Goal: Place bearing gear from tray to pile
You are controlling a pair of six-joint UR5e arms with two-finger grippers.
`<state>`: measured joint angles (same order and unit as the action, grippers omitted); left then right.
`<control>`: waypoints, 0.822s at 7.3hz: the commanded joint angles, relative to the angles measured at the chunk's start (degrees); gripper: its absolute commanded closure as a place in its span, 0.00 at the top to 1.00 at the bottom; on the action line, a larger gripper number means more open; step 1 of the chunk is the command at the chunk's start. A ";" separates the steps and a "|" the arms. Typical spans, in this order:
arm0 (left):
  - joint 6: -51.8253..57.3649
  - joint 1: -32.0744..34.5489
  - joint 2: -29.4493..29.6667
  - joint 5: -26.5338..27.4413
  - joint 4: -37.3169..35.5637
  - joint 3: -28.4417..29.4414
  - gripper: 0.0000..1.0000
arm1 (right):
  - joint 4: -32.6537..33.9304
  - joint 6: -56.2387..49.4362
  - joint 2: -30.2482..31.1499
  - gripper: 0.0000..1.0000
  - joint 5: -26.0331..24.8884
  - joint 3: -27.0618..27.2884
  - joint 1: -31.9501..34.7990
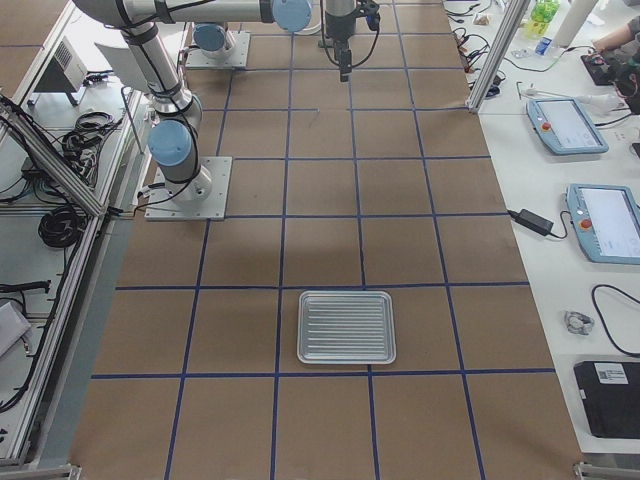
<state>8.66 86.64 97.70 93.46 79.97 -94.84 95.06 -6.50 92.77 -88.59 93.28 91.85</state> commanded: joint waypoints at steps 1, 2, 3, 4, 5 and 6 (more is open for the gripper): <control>-1.54 5.02 -1.63 -2.03 4.75 6.59 1.00 | 0.04 0.00 -0.05 1.00 0.00 -0.03 0.00; -1.62 5.29 -3.55 -2.40 5.45 6.86 1.00 | 0.04 0.00 0.04 1.00 -0.18 -0.03 -0.09; -1.71 5.30 -5.22 -2.40 6.42 6.25 1.00 | 0.04 0.00 0.04 1.00 -0.26 -0.03 -0.09; -1.63 5.21 -6.37 -2.14 6.95 6.68 1.00 | 0.04 -0.09 0.04 1.00 -0.27 -0.03 -0.09; -1.63 5.12 -7.08 -2.05 9.48 6.69 1.00 | 0.04 -0.09 0.04 1.00 -0.27 -0.03 -0.09; -1.54 4.69 -7.35 -2.05 10.81 6.86 1.00 | -0.05 -0.09 0.04 1.00 -0.27 -0.03 -0.09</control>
<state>7.04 91.68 91.02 91.36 88.78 -88.16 95.08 -6.58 92.81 -88.85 93.25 91.76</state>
